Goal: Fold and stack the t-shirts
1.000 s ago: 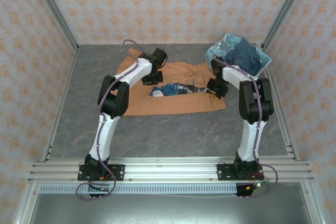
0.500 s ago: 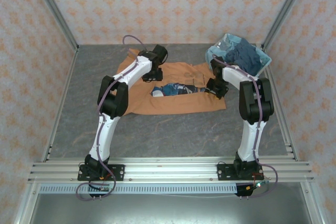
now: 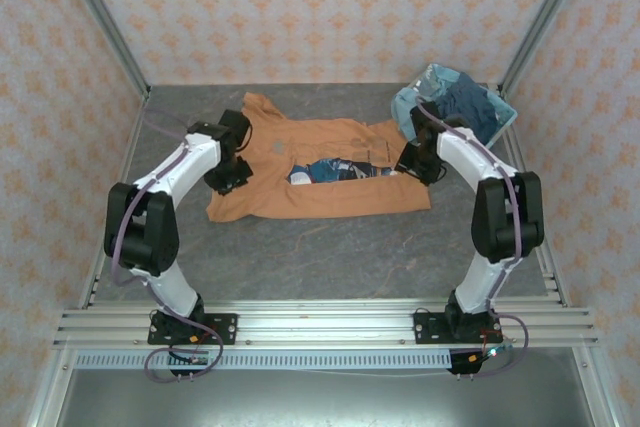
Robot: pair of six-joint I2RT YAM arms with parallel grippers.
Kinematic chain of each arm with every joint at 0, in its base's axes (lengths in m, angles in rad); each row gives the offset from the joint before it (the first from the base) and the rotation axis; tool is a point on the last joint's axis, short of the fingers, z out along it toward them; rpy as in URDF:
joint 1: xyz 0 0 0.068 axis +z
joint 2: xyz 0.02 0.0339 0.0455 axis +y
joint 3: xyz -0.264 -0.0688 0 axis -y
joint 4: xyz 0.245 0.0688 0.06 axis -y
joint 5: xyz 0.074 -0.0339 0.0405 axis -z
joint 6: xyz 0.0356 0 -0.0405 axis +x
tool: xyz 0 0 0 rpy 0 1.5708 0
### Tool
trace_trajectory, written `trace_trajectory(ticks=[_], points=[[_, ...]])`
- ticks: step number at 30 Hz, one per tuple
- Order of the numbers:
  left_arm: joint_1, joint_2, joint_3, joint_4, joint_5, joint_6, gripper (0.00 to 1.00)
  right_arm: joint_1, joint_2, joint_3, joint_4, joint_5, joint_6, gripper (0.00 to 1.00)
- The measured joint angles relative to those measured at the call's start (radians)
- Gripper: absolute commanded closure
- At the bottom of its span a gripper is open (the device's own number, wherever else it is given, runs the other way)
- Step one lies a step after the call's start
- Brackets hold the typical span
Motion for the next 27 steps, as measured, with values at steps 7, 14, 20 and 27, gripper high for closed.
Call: trace_trajectory(ticks=[7,14,20,27], points=[[0.053,0.076,-0.097,0.052,0.042,-0.079,0.81,0.000,-0.008,-0.156,0.010,-0.022,0.006,0.61],[0.101,0.152,-0.092,0.069,-0.047,-0.074,0.85,-0.007,0.055,-0.155,0.026,0.037,0.005,0.63],[0.130,0.182,-0.063,0.048,-0.097,-0.055,0.85,-0.006,0.108,-0.109,-0.005,0.054,-0.003,0.64],[0.128,0.153,-0.100,0.043,-0.124,-0.065,0.85,0.013,0.097,-0.127,-0.016,0.061,-0.001,0.63]])
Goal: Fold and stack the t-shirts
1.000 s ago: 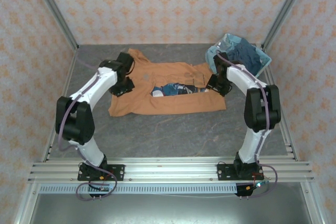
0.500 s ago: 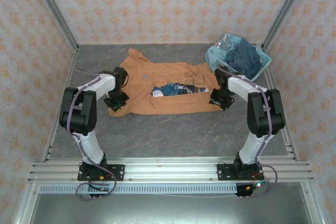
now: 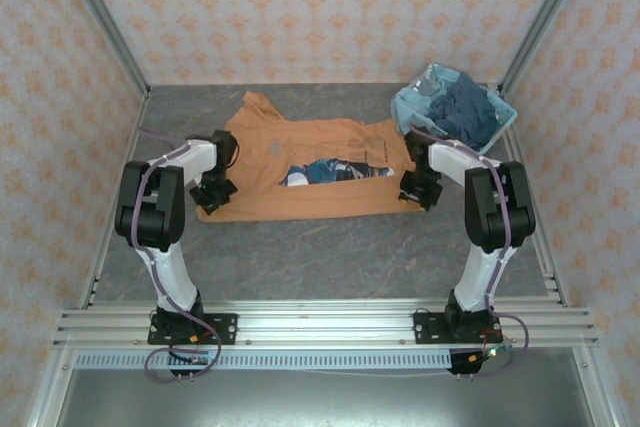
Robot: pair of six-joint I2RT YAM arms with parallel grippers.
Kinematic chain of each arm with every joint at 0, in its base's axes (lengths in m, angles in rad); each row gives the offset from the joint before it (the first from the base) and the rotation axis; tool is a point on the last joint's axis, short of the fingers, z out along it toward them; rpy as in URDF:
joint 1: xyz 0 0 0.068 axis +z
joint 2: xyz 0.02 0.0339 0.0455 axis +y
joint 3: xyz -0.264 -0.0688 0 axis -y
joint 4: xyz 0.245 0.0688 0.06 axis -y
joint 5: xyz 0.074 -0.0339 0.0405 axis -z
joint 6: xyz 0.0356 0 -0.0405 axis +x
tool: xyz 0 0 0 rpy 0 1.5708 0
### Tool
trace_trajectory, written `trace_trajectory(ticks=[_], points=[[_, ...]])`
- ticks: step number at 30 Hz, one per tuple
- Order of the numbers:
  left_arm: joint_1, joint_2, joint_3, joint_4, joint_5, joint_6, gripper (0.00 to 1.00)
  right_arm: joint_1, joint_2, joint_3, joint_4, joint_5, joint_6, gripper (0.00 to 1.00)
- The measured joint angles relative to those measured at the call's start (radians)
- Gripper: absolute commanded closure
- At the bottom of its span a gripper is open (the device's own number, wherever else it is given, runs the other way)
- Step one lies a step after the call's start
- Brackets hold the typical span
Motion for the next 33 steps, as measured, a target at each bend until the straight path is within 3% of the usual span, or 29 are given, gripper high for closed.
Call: trace_trajectory(ticks=[12,21,25,29,33], points=[[0.008,-0.198,-0.270,-0.053,-0.014,-0.123,0.82,0.122,-0.141,-0.205,-0.094,-0.083,0.052,0.62],[0.135,-0.364,-0.396,-0.101,-0.037,-0.205,0.82,0.141,-0.209,-0.318,-0.158,-0.201,0.051,0.56],[0.174,-0.397,-0.312,-0.153,-0.082,-0.221,0.68,0.141,-0.227,-0.270,-0.184,-0.185,0.046,0.52],[0.160,-0.380,-0.121,-0.125,-0.084,-0.206,0.60,0.131,-0.253,-0.113,-0.185,-0.119,0.036,0.50],[0.119,-0.181,0.200,-0.077,-0.030,-0.139,0.58,0.083,-0.259,0.030,-0.124,-0.065,0.032,0.50]])
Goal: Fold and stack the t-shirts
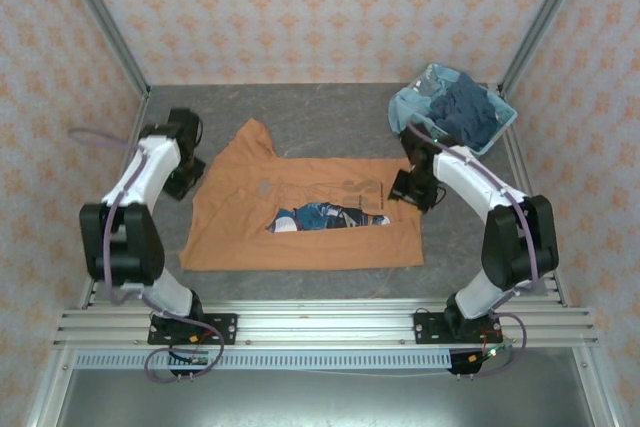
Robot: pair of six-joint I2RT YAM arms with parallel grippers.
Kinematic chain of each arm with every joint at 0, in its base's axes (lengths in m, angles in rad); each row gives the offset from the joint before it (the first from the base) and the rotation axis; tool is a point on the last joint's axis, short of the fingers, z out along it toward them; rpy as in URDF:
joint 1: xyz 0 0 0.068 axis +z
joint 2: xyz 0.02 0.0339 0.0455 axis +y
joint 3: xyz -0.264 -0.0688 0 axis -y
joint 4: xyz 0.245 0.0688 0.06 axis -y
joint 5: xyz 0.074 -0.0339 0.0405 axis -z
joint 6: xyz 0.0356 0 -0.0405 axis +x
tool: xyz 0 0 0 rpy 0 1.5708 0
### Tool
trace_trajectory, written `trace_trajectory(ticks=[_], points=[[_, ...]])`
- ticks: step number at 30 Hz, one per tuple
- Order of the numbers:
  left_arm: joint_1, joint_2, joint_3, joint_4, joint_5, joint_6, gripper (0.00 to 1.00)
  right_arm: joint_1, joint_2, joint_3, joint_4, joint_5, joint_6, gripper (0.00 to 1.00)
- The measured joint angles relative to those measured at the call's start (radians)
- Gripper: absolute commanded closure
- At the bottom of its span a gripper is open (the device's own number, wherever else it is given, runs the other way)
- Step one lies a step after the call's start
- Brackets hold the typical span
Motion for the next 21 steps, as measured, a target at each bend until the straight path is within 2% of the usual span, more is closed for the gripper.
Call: trace_trajectory(ticks=[5,10,15,21], points=[[-0.070,0.424,0.529,0.022,0.068,0.061,0.55,-0.056,0.084,0.151,0.105,0.060,-0.014,0.50],[-0.132,0.734,0.906,0.011,0.083,0.083,0.54,-0.073,0.197,0.241,0.186,0.085,-0.027,0.50],[-0.143,0.867,1.026,0.047,0.095,0.107,0.52,-0.076,0.244,0.273,0.214,0.093,-0.035,0.50],[-0.132,0.900,1.052,0.101,0.071,0.153,0.50,-0.076,0.235,0.249,0.230,0.093,-0.034,0.50]])
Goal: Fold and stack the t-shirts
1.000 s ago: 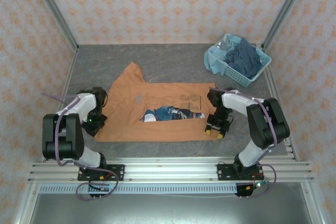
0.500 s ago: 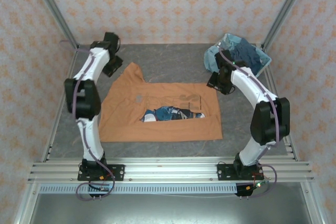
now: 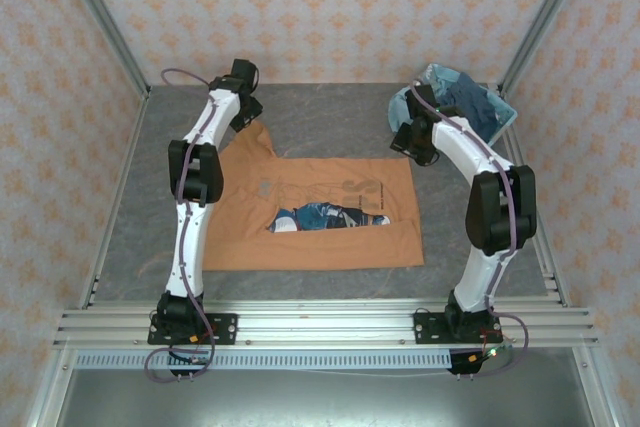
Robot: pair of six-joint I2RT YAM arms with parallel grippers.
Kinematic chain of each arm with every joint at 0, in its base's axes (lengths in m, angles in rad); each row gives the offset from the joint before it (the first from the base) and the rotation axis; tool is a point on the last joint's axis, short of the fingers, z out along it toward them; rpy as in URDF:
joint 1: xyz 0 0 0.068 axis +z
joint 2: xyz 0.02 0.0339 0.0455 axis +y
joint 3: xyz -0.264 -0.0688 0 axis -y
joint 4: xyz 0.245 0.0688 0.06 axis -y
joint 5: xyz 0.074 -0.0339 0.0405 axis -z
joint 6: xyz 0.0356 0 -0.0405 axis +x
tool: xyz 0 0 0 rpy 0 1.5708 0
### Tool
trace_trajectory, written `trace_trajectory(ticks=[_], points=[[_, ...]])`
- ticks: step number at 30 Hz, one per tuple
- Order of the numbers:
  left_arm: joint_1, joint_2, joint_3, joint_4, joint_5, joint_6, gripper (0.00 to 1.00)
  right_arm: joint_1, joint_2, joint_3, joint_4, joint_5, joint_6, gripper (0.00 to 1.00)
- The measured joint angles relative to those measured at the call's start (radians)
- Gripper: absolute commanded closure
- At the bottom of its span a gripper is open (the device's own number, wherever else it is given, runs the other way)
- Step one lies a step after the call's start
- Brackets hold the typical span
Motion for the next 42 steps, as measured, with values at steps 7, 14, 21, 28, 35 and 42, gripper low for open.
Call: trace_trajectory(ticks=[7,14,21,28,35,42], points=[[-0.008,0.034,0.045,0.050,-0.036,0.081,0.49,0.000,-0.039,-0.079,0.004,-0.002,0.000,0.50],[-0.035,0.145,0.157,0.002,-0.089,0.134,0.50,0.000,-0.040,-0.084,0.004,-0.004,0.000,0.50],[-0.059,0.147,0.173,-0.082,-0.144,0.182,0.75,0.000,-0.040,-0.084,0.005,-0.008,0.001,0.50],[-0.059,0.146,0.181,-0.143,-0.168,0.204,1.00,0.000,-0.035,-0.084,0.014,0.024,0.025,0.50],[-0.059,0.091,0.115,-0.175,-0.165,0.201,1.00,0.000,0.036,-0.080,0.121,0.061,0.088,0.60],[-0.059,0.018,0.107,-0.207,-0.132,0.187,1.00,-0.004,0.199,-0.003,0.151,0.108,0.102,0.61]])
